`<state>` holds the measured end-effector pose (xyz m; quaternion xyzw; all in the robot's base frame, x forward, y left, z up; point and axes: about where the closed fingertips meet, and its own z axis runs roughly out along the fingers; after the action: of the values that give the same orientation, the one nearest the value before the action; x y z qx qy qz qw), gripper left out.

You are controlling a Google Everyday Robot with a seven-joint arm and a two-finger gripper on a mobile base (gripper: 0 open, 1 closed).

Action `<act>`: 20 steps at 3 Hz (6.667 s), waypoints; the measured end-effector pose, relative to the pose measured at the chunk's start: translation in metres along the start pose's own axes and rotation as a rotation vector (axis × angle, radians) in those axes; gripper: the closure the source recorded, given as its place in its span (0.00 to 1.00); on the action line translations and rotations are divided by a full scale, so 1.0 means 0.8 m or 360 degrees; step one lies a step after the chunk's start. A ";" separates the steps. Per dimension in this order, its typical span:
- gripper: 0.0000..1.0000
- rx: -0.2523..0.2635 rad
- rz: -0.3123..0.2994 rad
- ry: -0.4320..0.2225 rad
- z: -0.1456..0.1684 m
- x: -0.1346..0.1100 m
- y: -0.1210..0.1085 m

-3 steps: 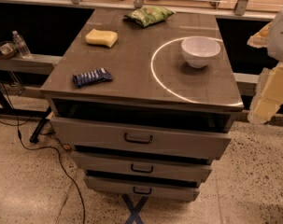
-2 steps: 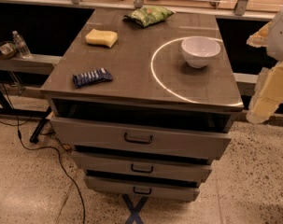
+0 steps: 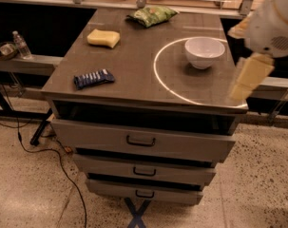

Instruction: Move white bowl near green jalapeno chip bag

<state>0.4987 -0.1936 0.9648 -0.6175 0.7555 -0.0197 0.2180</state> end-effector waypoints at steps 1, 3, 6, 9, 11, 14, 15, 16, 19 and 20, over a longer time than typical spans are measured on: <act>0.00 0.0040 -0.0024 -0.0125 0.052 -0.030 -0.063; 0.00 0.0043 -0.0031 -0.0249 0.141 -0.078 -0.139; 0.69 -0.0002 -0.0032 -0.0271 0.190 -0.098 -0.155; 0.12 0.0003 -0.0046 -0.0314 0.167 -0.106 -0.163; 0.00 0.0067 -0.0004 -0.0267 0.162 -0.084 -0.185; 0.16 0.0064 0.0136 -0.0037 0.217 -0.002 -0.197; 0.40 0.0090 0.0164 0.0004 0.214 0.009 -0.193; 0.63 0.0084 0.0161 0.0036 0.218 0.003 -0.184; 1.00 0.0260 -0.0138 0.0075 0.170 -0.081 -0.198; 1.00 0.0322 -0.0193 0.0087 0.181 -0.092 -0.232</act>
Offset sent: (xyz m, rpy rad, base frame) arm 0.1789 0.0659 -0.0532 0.1451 -0.0960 0.0711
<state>0.7322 -0.1337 0.9118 -0.6361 0.7166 -0.1259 0.2570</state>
